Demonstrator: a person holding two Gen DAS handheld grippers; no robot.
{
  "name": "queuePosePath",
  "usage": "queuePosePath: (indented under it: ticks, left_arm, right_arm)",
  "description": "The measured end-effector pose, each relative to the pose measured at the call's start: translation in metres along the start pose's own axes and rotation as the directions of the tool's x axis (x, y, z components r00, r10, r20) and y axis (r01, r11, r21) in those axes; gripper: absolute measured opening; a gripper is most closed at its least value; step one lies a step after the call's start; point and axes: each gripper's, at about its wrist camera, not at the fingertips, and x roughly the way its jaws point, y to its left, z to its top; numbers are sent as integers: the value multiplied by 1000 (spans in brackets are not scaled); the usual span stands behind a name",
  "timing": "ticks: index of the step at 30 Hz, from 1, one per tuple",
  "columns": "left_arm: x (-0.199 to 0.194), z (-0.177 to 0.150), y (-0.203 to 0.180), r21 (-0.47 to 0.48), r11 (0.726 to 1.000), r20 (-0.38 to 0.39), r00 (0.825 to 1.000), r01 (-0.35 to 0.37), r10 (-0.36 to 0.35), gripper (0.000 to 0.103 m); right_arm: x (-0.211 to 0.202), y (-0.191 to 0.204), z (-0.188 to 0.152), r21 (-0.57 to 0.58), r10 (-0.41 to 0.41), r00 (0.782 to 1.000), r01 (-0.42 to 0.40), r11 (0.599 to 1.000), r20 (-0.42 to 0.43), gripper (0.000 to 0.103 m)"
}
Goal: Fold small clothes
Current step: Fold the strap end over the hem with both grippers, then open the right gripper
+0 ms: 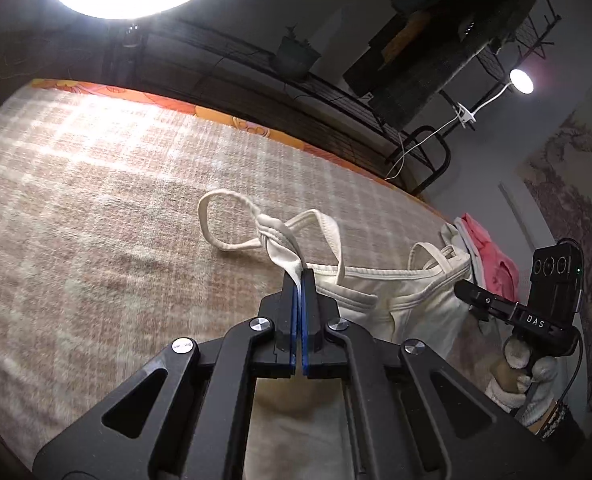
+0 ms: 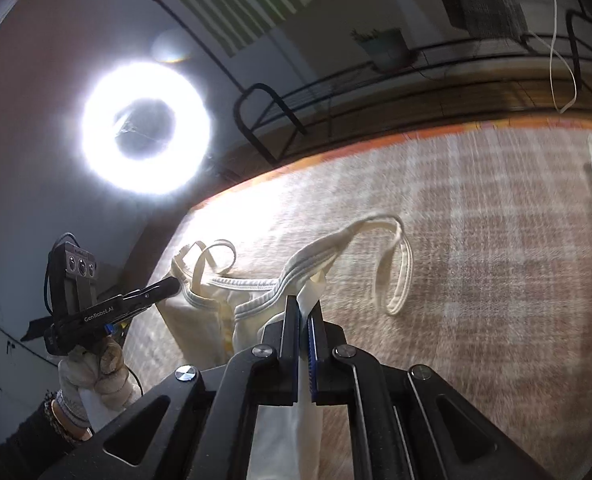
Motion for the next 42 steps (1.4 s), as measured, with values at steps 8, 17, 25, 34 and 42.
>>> queuePosePath:
  ticks: [8,17,25,34,42]
  left_arm:
    - [-56,-31,-20,38,999,26,1000,-6,5,0]
    - [-107,-108,-26,67,997,5,1000,-24,24,0]
    - [-113,-177,-14,75,994,-81,993,-82,88,0]
    - [-127,-207,-16,158,977,-206,963,-140,171,0]
    - [-157,-179,-65,290,951,-121,982,-105,145,0]
  right_arm:
    - [-45,43,-19,-109,-11,1000,13,994,19,0]
    - [-85,83,-85,-213,-45,999,45,976,7,0]
    - [-89,95,-161,-279,-91,995,78,957,-31,1]
    - [-91,82,-216,-248,-146,978,107,963,-147,17]
    - [-129,118,-202,-320,-62,983,3,947,-173,24]
